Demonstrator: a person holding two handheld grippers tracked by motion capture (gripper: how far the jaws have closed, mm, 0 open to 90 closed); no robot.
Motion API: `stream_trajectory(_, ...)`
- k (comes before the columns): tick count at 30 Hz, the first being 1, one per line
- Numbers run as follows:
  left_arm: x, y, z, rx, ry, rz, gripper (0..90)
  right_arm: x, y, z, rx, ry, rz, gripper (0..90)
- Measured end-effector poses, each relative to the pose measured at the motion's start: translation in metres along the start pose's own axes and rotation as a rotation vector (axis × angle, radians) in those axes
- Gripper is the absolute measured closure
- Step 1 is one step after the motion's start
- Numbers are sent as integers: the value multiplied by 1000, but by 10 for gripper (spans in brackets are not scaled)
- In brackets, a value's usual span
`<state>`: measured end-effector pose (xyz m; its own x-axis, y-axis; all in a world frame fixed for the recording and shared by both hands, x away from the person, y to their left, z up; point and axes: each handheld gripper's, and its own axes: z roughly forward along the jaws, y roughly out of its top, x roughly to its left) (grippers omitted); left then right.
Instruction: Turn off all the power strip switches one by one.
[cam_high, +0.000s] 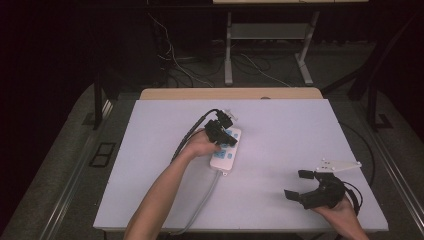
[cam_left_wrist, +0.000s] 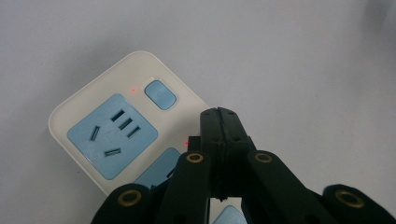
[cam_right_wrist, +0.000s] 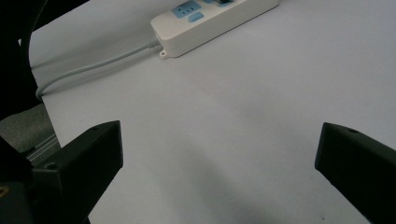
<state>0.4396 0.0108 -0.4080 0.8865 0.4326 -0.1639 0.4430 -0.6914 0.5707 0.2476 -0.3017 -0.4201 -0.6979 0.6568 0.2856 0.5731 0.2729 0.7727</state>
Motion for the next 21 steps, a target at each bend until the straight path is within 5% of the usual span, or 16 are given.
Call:
stream_trajectory(7, 4, -2, 0, -10, -21, -15, 896, 0, 0, -1, -5, -1, -2, 8)
stream_trajectory(21, -1, -2, 1, -7, 15, -6, 899, 1, 0, -1, 1, -3, -7, 8)
